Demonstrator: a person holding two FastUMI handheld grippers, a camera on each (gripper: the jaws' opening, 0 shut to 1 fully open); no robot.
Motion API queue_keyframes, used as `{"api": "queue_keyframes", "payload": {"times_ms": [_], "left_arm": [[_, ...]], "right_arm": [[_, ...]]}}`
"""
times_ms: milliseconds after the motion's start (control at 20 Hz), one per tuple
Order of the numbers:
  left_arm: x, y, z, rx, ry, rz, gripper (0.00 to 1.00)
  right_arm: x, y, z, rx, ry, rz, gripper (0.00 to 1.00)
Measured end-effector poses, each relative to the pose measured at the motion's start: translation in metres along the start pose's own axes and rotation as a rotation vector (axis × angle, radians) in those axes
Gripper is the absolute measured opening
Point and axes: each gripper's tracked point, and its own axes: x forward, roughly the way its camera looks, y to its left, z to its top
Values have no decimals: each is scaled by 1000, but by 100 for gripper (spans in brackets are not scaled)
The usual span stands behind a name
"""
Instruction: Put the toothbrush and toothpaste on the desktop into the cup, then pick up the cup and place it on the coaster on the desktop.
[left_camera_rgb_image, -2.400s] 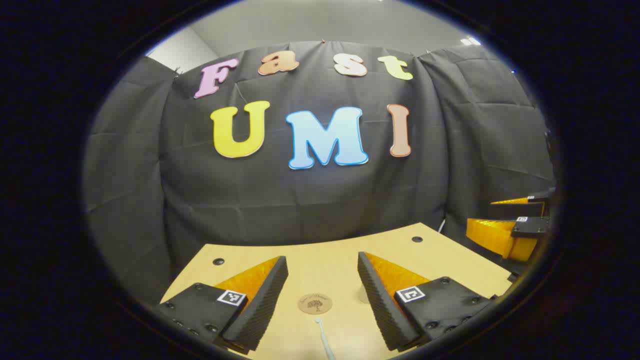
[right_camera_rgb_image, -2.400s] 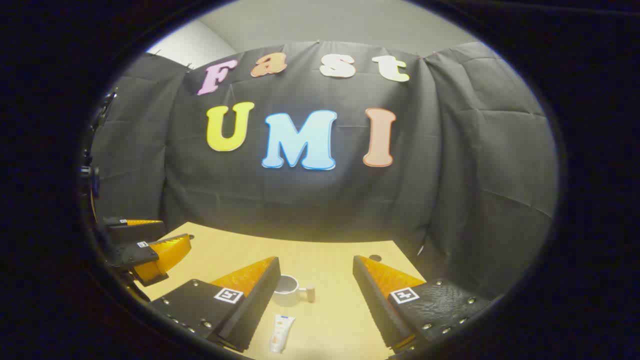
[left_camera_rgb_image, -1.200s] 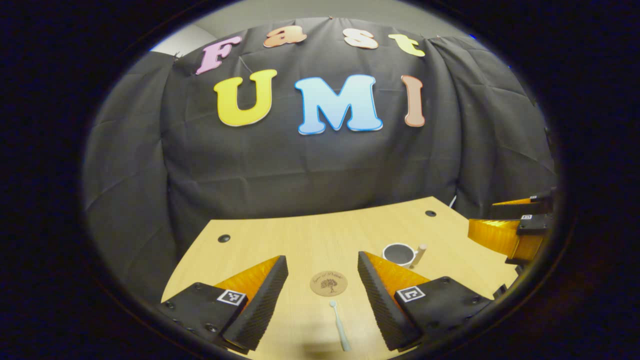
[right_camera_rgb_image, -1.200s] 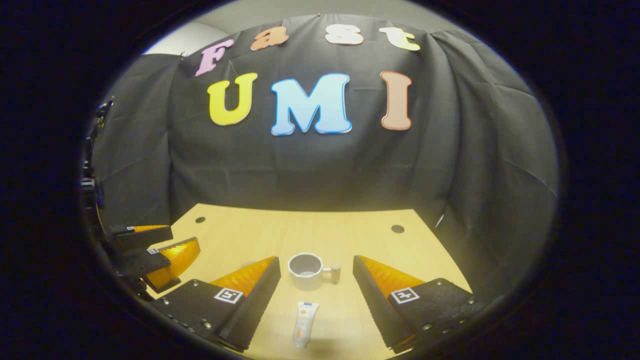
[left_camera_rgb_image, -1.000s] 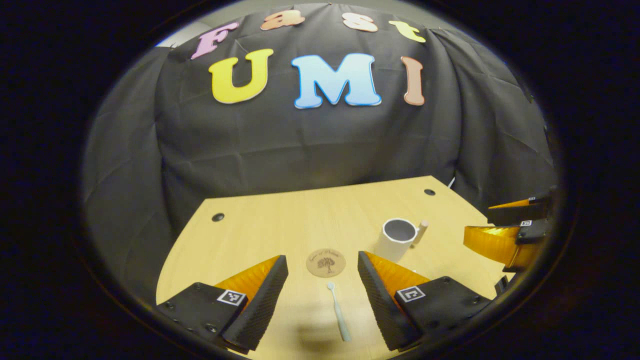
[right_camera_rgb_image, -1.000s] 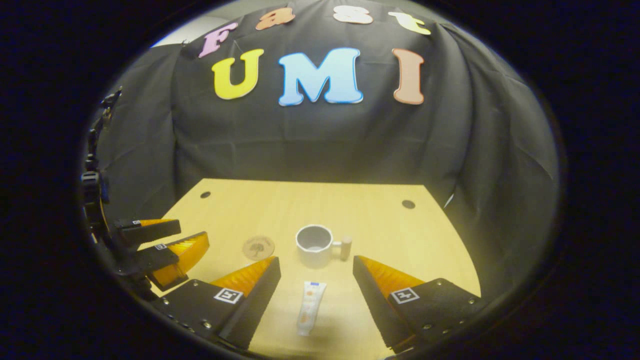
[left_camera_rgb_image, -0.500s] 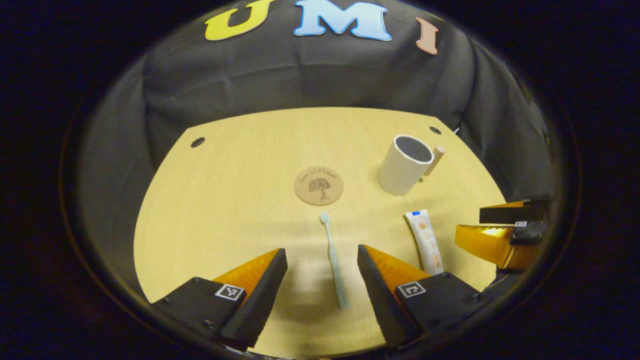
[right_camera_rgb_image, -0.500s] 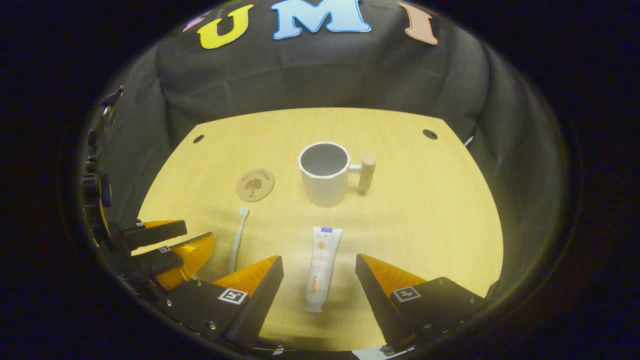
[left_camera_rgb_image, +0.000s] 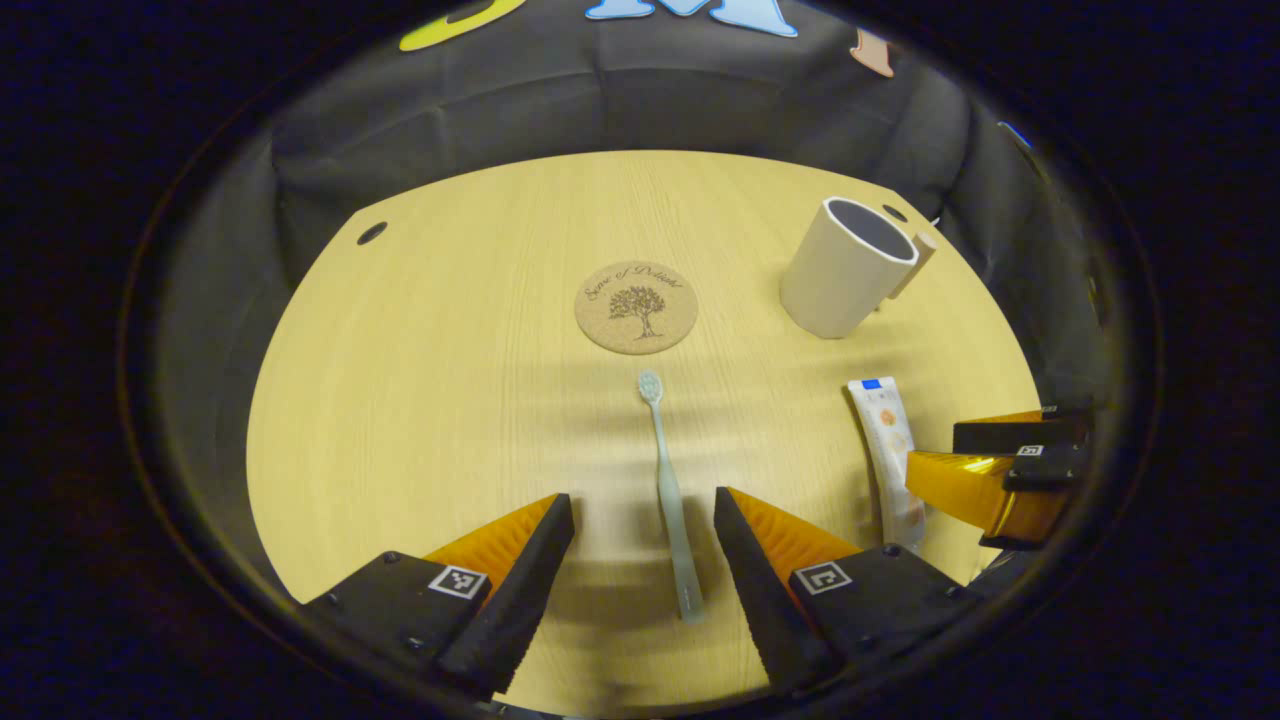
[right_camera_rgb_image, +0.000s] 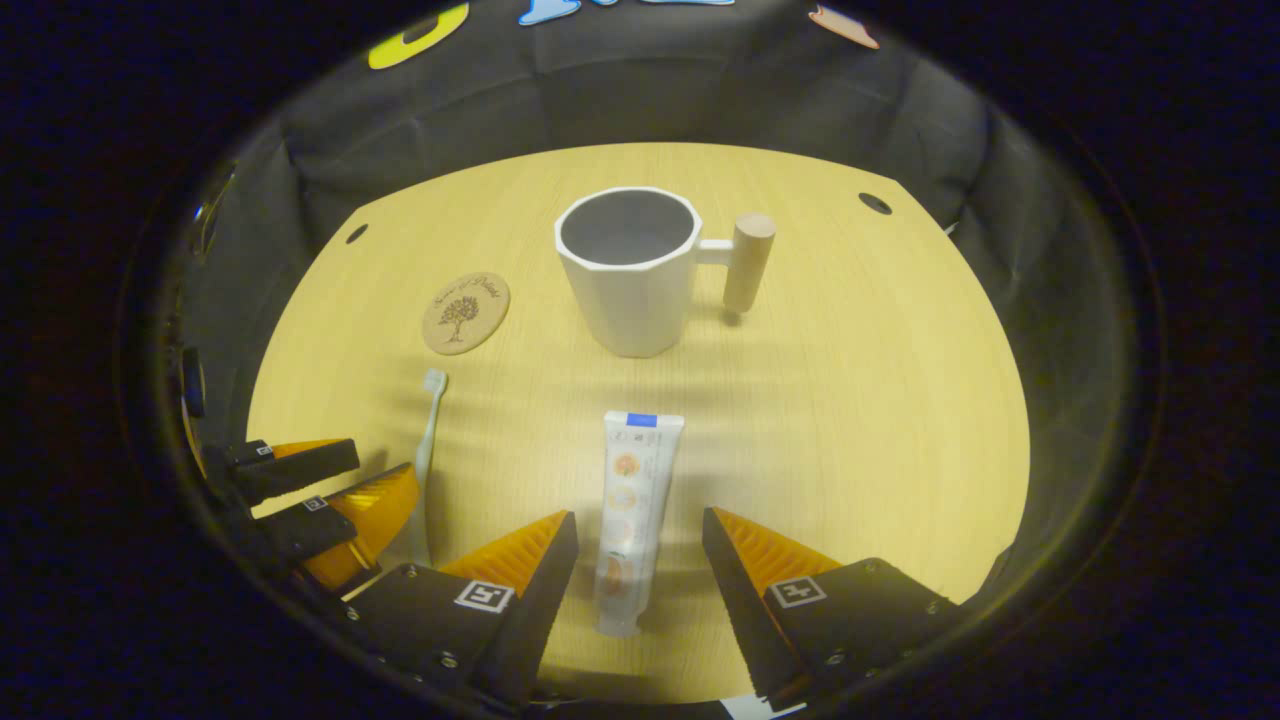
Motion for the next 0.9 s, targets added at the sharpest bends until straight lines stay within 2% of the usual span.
{"api": "queue_keyframes", "payload": {"times_ms": [300, 450, 650, 700, 750, 800, 850, 900], "left_arm": [[20, 3, -19, -29, 89, 40, 96], [22, 1, -15, -25, 79, 41, 97], [20, 2, -15, -31, 78, 47, 96], [20, 0, -15, -33, 75, 47, 95], [21, -2, -16, -34, 75, 47, 92], [22, -4, -15, -31, 68, 46, 92], [22, -4, -13, -31, 66, 47, 79], [22, -4, -14, -33, 68, 49, 77]], "right_arm": [[20, -3, -6, -1, 65, -21, 77], [28, -3, -15, -3, 96, -21, 72], [31, -5, -31, -27, 149, -43, 74], [33, -7, -31, -21, 149, -50, 73], [31, -6, -33, -16, 152, -52, 64], [30, -6, -33, -8, 157, -53, 64], [30, -6, -35, 8, 167, -54, 64], [31, -6, -35, 24, 173, -56, 63]]}}
